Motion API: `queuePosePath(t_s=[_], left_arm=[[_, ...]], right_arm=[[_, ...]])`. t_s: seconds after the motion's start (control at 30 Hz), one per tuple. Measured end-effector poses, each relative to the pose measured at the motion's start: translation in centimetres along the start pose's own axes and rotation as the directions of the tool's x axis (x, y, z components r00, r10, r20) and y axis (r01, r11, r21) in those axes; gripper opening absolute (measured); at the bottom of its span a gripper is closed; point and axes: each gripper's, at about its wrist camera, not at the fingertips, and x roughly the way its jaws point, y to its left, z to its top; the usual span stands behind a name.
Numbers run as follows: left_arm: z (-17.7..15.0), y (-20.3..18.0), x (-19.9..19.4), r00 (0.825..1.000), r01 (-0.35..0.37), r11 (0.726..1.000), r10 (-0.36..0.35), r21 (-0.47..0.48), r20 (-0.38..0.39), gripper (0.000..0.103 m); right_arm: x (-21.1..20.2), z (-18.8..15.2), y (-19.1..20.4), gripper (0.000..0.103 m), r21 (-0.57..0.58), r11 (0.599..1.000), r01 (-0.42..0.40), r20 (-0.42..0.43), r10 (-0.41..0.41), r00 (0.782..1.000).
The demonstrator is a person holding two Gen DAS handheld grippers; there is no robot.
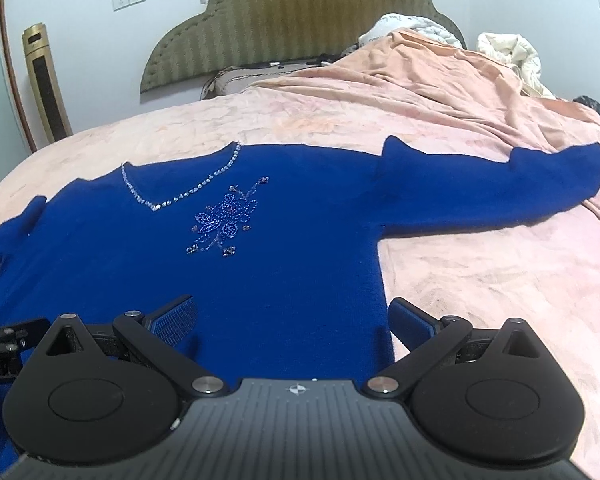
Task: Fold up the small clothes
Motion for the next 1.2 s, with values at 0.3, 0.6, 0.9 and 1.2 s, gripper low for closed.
queuePosePath(t_s=[0.3, 0.6, 0.9, 1.2], left_arm=[[0.1, 0.0, 0.8, 0.998, -0.062, 0.998, 0.062, -0.017, -0.033, 0.103], [0.2, -0.5, 1.0, 0.997, -0.068, 0.997, 0.067, -0.021, -0.049, 0.103], [0.4, -1.0, 1.3, 0.995, -0.077, 0.997, 0.076, -0.01, -0.06, 0.103], [0.7, -2.0, 1.7, 0.993, -0.092, 0.996, 0.092, 0.005, -0.067, 0.103]], right_arm=[[-1.2, 0.1, 0.9, 0.103, -0.03, 0.995, -0.1, 0.047, 0.101, 0.994], [-1.4, 0.0, 1.2, 0.103, -0.057, 0.987, -0.152, 0.022, 0.154, 0.988], [-1.6, -0.2, 1.4, 0.103, -0.073, 0.981, -0.177, 0.024, 0.179, 0.984], [-1.0, -0.2, 0.4, 0.103, -0.03, 0.984, -0.178, -0.003, 0.178, 0.984]])
